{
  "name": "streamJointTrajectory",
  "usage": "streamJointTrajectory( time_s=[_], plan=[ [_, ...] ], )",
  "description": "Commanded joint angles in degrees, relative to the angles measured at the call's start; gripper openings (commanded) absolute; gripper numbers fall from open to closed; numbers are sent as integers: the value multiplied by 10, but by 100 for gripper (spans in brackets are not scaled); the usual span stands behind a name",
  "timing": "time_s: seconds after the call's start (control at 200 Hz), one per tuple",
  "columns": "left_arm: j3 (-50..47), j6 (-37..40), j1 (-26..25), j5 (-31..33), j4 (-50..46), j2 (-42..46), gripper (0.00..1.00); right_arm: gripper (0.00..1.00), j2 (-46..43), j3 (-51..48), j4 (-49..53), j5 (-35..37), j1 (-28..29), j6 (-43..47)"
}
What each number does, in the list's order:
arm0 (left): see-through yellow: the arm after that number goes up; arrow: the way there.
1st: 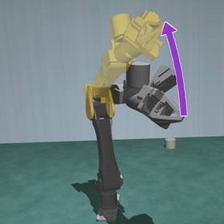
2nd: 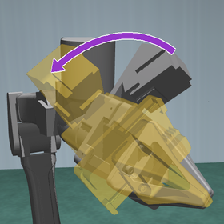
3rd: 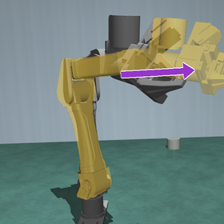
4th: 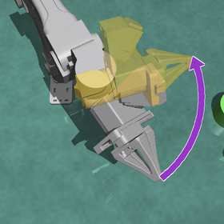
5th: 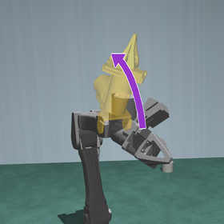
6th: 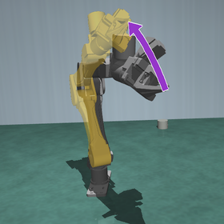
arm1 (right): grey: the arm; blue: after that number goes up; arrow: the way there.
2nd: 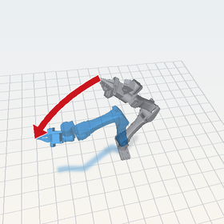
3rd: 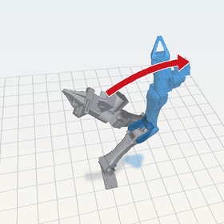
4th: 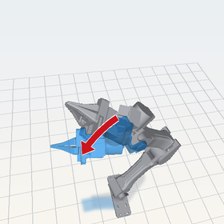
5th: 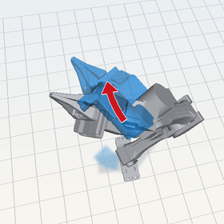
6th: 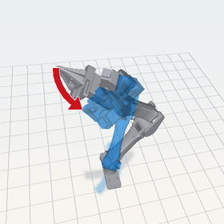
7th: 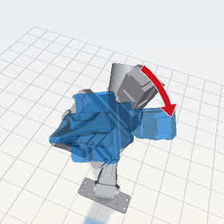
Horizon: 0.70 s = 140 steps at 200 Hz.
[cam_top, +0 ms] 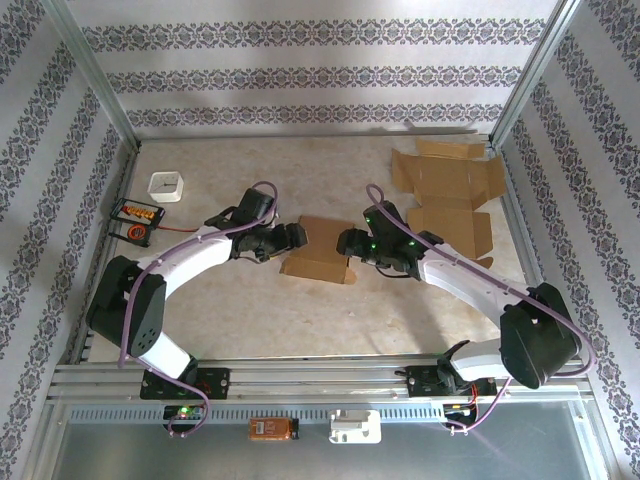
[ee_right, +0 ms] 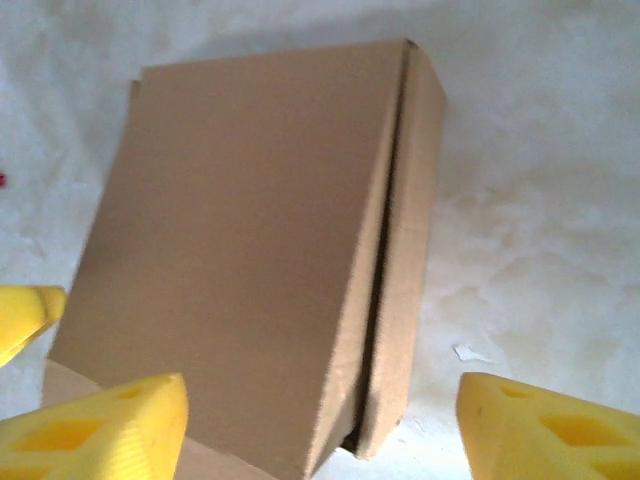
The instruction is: Fold the paper box
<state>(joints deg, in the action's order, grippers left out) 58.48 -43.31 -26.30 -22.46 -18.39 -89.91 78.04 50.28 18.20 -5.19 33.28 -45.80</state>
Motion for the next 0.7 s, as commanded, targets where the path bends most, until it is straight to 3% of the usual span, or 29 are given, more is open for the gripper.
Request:
streamJointTrajectory(
  time_s=[0.0, 0.15, 0.48, 0.6, 0.695],
  plan=[
    [30, 40, -7, 44, -51, 5, 79, 77, 6, 8, 2, 10, 8, 21],
    [31, 48, -7, 47, -60, -26, 77, 79, 41, -13, -14, -3, 10, 20],
    [-55, 12, -7, -24, 20, -82, 43, 60, 93, -42, -40, 6, 10, 39],
    [-54, 7, -7, -24, 19, -67, 44, 58, 88, -29, -42, -31, 3, 40],
    [-37, 9, -6, -15, 11, -39, 52, 60, 73, -14, -51, -60, -12, 27]
  ],
)
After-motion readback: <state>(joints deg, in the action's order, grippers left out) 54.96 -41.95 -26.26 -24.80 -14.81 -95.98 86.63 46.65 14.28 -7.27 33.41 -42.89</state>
